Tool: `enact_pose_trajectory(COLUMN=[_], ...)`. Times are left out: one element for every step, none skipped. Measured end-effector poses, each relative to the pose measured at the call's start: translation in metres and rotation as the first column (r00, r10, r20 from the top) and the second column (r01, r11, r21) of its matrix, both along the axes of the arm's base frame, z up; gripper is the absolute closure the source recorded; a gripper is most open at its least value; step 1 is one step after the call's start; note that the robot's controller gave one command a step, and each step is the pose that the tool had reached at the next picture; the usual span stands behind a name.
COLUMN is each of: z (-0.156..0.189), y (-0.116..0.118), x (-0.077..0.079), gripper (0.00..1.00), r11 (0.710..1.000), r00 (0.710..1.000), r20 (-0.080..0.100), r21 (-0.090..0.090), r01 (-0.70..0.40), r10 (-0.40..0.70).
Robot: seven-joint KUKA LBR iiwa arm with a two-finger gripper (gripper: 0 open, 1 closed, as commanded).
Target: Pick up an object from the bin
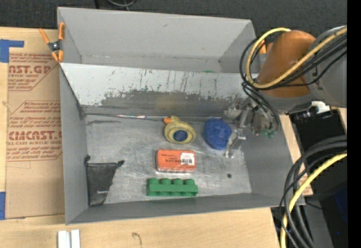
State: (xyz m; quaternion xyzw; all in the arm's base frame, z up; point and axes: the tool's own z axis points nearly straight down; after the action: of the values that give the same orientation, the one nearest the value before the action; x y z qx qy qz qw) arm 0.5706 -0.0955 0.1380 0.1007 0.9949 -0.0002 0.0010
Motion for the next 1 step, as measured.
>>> enact_pose_trajectory(z=[-0.0553], y=[-0.0026], x=[0.0098], gripper=[0.00], r11=[0.990], r00=[0.990], r20=[0.008], r21=[0.001], r01=[0.140], r10=[-0.140])
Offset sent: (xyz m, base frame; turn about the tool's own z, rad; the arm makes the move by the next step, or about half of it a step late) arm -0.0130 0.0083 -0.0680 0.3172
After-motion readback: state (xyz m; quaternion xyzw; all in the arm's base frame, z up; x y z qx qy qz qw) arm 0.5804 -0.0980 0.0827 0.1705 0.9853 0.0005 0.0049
